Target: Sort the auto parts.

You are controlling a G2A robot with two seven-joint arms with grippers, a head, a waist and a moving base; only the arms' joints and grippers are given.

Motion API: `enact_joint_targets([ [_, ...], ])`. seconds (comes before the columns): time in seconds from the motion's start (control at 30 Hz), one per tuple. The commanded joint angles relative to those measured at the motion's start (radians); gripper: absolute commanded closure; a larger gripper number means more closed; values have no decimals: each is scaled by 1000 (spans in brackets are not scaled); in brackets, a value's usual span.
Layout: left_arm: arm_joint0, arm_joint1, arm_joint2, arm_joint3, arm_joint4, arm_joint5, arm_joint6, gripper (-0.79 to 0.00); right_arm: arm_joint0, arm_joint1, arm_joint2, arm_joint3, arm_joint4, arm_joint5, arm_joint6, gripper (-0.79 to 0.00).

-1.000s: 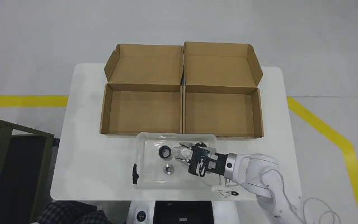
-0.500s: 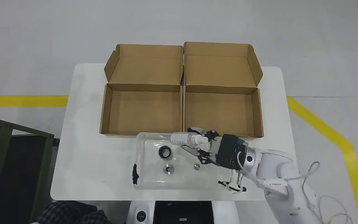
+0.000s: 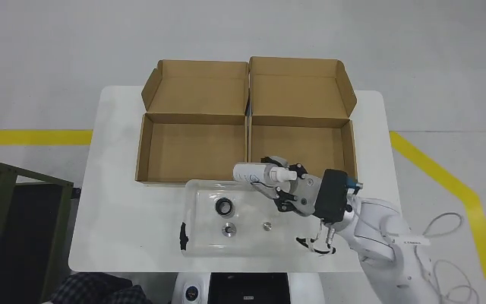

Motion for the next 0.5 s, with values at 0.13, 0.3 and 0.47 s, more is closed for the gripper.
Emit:
enact_joint_targets([
  [0.13,0,0,0,0,0,0,0,-785,-2,2,8,18,-5,7,2,0],
  [0.3,0,0,0,0,0,0,0,-785,11,3,4,51,-41,33,39,0],
  [0.47,0,0,0,0,0,0,0,-785,44,3,0,102,-67,76,92,0],
])
